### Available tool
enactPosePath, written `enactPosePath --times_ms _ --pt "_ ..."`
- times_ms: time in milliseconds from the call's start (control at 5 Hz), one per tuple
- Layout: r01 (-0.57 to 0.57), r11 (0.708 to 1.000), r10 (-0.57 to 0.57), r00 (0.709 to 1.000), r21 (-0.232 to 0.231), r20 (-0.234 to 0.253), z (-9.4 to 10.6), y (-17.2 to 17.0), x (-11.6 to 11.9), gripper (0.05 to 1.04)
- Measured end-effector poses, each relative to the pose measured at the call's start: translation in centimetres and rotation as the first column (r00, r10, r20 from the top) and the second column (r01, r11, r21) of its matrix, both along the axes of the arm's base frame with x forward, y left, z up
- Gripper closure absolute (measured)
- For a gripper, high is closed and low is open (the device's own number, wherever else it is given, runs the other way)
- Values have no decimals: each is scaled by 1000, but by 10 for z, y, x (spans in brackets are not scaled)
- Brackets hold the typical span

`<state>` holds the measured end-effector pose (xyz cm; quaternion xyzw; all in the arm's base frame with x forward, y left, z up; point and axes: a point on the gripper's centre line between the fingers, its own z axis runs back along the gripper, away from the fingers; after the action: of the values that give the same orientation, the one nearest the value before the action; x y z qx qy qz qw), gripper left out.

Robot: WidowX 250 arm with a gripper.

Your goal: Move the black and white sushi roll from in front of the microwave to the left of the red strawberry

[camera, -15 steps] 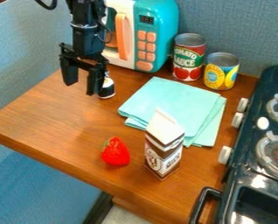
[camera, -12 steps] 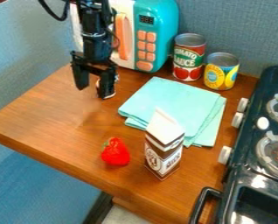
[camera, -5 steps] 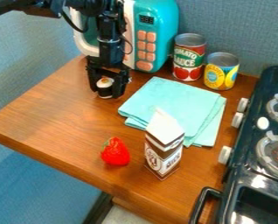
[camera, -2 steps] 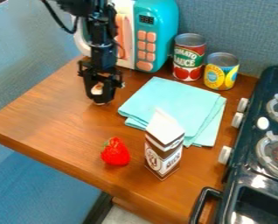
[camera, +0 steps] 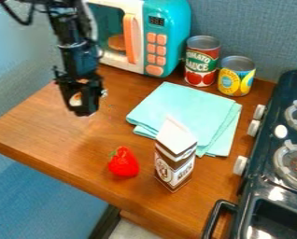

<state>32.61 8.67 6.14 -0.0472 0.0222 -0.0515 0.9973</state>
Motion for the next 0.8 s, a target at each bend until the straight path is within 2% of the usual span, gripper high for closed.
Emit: enactPosePath --times_ms 200,400,600,800 --pt "6 1000 -6 998 0 -65 -11 3 -32 477" --pt "-12 999 15 995 38 -94 -20 6 -41 477" --pt "-9 998 18 989 65 -144 -38 7 -43 476" --pt "5 997 7 989 79 -148 -41 7 -40 477"
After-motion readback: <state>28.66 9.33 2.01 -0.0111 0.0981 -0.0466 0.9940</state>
